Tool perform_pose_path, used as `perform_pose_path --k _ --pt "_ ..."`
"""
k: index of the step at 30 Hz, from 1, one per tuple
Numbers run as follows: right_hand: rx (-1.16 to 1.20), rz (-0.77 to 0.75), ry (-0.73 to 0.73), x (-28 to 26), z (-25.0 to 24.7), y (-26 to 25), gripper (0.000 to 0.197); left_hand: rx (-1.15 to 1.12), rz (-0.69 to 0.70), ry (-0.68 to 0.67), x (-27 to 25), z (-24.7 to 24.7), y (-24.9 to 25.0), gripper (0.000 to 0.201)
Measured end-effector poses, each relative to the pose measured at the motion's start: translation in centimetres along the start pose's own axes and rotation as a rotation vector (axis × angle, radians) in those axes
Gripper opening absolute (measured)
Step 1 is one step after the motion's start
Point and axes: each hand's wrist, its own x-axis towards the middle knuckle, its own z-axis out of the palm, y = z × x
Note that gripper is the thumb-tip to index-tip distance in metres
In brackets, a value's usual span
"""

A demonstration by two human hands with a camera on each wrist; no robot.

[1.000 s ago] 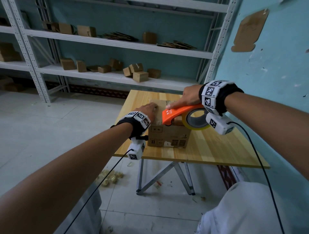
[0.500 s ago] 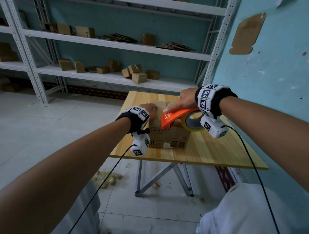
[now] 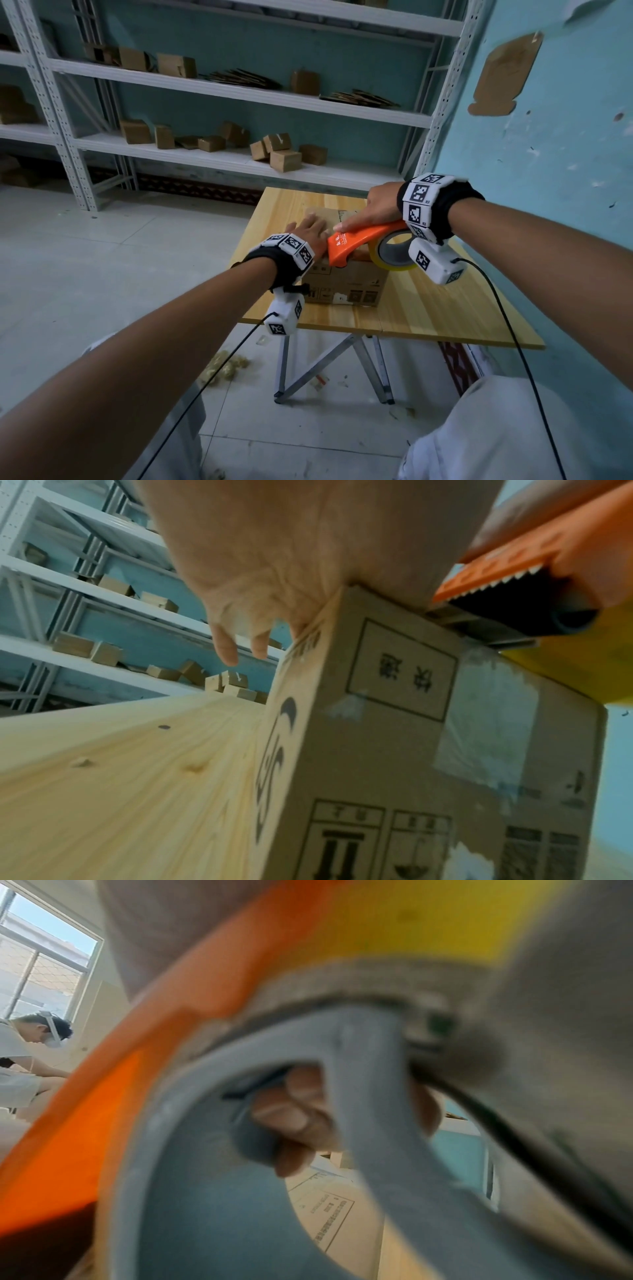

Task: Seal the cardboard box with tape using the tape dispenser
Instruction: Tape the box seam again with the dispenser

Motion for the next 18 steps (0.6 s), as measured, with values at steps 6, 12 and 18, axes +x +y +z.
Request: perform_pose_path --k 6,12,18 --pt "0.02 -0.023 -0.067 -1.3 -1.3 0.0 0.06 0.025 0.042 -0.034 -0.7 -0.5 -1.0 0.051" --pt "0.088 -0.036 -0.073 -1.7 -1.4 -0.9 0.051 0.086 0.073 -0.095 -0.4 -1.0 -1.9 0.059" --pt "0.144 -0.038 -0.084 -1.6 -1.1 -1.2 0.048 -0.309 -0.11 0.051 0.3 -0.8 -1.9 0.039"
